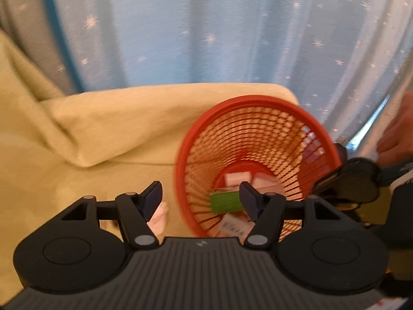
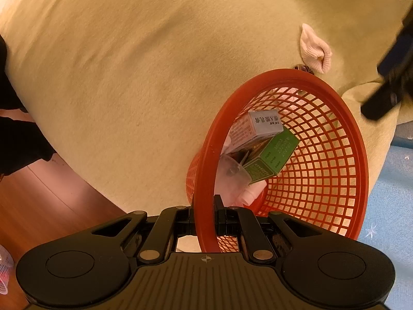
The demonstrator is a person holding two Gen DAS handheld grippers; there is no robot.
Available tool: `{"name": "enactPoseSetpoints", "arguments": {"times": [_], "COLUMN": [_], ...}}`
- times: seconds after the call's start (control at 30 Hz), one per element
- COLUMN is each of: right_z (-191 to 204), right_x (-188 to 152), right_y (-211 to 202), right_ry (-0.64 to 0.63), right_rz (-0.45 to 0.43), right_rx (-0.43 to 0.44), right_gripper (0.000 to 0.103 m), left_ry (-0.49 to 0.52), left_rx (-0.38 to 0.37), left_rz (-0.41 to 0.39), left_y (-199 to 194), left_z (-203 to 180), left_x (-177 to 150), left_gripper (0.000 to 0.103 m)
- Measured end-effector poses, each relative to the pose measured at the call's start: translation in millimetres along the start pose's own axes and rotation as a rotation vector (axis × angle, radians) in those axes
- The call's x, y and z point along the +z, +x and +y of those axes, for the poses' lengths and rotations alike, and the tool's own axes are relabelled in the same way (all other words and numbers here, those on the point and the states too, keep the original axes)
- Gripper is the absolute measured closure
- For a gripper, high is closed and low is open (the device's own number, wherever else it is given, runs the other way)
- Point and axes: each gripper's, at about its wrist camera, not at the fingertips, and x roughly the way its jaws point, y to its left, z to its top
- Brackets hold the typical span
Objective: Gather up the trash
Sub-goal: 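Carry the white pill bottle into the wastebasket and open the left gripper, then move the left gripper to the pink sock and grasp it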
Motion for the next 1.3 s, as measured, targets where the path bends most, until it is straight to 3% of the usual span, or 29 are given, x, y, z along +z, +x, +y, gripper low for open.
{"name": "enactPoseSetpoints", "arguments": {"times": [0.33,0.67,0.97,1.3], "right_z": [0.3,-2.0,-6.0,-8.4], "right_x": [-0.1,-0.2,-0.2,0.3], "right_y": [0.0,-0.9,-1.8,-2.8], "right_ry": [-0.002,0.005,0.024,0.033], "right_rz": [0.002,0.005,0.006,0.001], "right_rx": [0.001,0.009,0.022,0.034], "right_gripper": [0.098,0.098,0.098,0.098], "left_ry": [-0.074,-0.118,-0.025,0.089], "left_rx": [0.128,0.269,0.352,0.361], "left_rz": [0.038,0.091,0.140,0.215], "left_y": [-5.7,14.5,61.2,115.8], "left_z": [50.6,101.5,126.5,139.5], "left_x": [-32.1,-56.5,-75.2,-86.4], "left_gripper": [0.042,0.039,0.038,0.039]}}
